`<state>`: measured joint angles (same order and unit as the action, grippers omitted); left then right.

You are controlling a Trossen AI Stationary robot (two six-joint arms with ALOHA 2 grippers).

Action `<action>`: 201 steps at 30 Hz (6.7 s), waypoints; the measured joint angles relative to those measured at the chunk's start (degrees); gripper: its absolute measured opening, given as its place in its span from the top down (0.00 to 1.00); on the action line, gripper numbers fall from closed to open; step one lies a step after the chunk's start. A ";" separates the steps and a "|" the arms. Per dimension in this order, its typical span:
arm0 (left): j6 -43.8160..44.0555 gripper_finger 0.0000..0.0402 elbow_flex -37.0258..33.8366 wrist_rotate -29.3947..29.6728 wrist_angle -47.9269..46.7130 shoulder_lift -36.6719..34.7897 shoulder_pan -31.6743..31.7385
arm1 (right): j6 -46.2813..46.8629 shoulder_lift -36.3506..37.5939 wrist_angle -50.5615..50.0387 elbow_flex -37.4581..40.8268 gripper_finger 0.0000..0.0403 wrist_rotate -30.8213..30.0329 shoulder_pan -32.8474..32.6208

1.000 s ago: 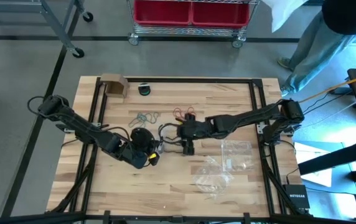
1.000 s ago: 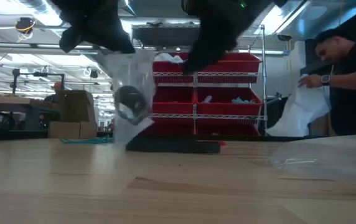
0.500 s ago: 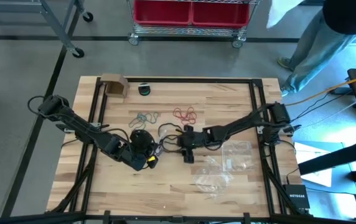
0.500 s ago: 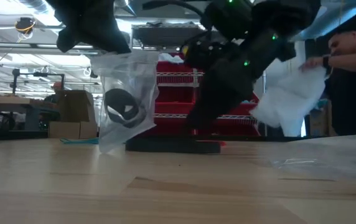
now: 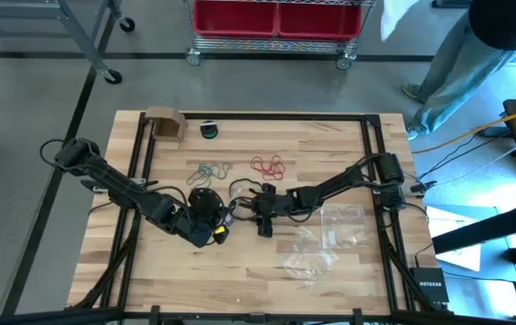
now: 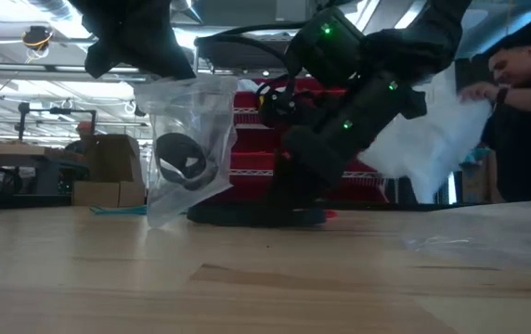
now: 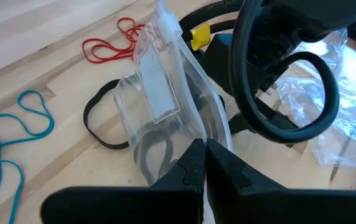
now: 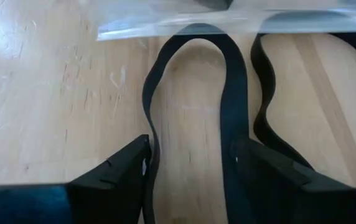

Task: Sort rubber bands
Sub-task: Put the black rubber band into the transparent zip bag

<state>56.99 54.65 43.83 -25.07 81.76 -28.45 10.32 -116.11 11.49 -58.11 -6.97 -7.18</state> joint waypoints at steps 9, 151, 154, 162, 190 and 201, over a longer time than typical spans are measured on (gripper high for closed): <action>-0.37 1.00 0.00 0.00 0.08 0.00 0.00 | 1.56 5.74 -2.81 0.35 0.48 2.02 0.14; -6.86 1.00 3.74 5.62 -3.95 -2.19 -0.07 | 20.64 6.55 17.80 -4.00 0.99 -16.33 -5.87; -7.06 1.00 2.42 5.59 -1.21 -2.14 -0.07 | 24.80 6.55 19.03 -4.02 0.99 -14.37 -5.90; -8.07 1.00 0.01 4.66 4.31 -2.14 -0.23 | 34.81 6.55 20.94 -4.04 0.99 -14.74 -5.92; -7.77 1.00 -0.11 4.89 9.68 2.88 0.09 | 53.60 6.33 20.36 -4.10 0.99 -26.46 -5.55; -10.56 1.00 -0.11 4.81 12.61 2.89 0.07 | 46.24 6.33 19.69 -4.10 0.65 -23.85 -5.05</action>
<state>46.44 54.54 48.64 -12.46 84.64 -28.38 56.56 -109.78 31.17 -62.22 -30.81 -12.23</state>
